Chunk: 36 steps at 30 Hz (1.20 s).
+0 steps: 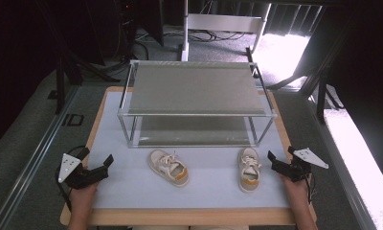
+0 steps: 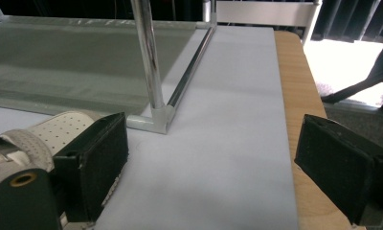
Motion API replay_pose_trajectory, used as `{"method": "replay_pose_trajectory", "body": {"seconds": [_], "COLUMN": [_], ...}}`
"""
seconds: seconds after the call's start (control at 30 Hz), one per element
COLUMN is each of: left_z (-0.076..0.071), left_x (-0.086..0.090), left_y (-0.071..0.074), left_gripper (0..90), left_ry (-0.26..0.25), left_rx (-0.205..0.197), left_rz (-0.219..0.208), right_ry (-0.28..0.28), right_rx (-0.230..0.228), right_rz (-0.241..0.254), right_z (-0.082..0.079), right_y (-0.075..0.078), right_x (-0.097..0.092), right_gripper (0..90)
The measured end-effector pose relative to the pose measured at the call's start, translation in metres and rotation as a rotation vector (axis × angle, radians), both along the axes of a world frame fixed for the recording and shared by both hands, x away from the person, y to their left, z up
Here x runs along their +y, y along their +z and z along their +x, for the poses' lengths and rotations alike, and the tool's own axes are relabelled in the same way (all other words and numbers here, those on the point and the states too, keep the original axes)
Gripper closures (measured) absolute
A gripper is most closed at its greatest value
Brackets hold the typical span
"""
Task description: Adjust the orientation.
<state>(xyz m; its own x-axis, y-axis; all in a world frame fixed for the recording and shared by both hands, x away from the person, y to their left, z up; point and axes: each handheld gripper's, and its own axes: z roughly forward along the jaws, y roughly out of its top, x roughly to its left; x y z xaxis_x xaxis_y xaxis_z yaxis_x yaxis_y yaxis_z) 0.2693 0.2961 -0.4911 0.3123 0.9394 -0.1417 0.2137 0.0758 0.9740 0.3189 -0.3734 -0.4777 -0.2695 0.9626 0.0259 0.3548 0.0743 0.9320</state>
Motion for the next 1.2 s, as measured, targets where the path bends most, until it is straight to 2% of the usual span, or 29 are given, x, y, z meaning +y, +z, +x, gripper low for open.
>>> {"method": "replay_pose_trajectory", "body": {"seconds": [0.2,0.33,0.37,0.53,0.6,0.77,0.9,1.1,1.13,1.2], "left_z": [0.002,0.003,0.004,0.007,0.006,0.007,0.008,0.009,0.010,0.010], "left_x": [0.002,0.001,0.002,0.003,0.001,-0.007,-0.016,-0.027,-0.032,-0.037], "left_y": [0.000,0.001,0.001,0.004,0.006,0.012,0.025,0.039,0.046,0.052], "left_gripper": [0.1,0.1,0.1,0.2,0.2,0.2,0.2,0.2,0.2,0.2], "left_ry": [-0.031,-0.051,-0.081,-0.145,-0.152,-0.218,-0.275,-0.316,-0.345,-0.373], "left_rx": [0.023,0.042,0.054,0.095,0.117,0.171,0.198,0.225,0.230,0.237], "left_rz": [-0.021,-0.015,-0.015,-0.029,-0.002,0.035,0.062,0.104,0.117,0.126], "right_ry": [0.015,0.033,0.039,0.054,0.059,0.061,0.061,0.062,0.061,0.062], "right_rx": [-0.008,-0.006,-0.007,-0.007,-0.008,-0.006,-0.006,-0.010,-0.011,-0.012], "right_rz": [-0.001,-0.011,-0.006,-0.003,-0.004,-0.010,-0.011,-0.025,-0.027,-0.029], "right_z": [-0.001,0.000,-0.001,-0.001,-0.001,-0.001,-0.001,-0.002,-0.002,-0.002], "right_y": [0.000,0.000,0.000,0.000,0.000,0.000,0.000,0.000,0.000,0.000], "right_x": [0.000,0.001,0.001,0.000,0.000,0.001,0.001,0.002,0.003,0.003], "right_gripper": [13.0,13.9,13.8,13.8,13.8,13.8,13.8,13.9,13.9,13.9]}}
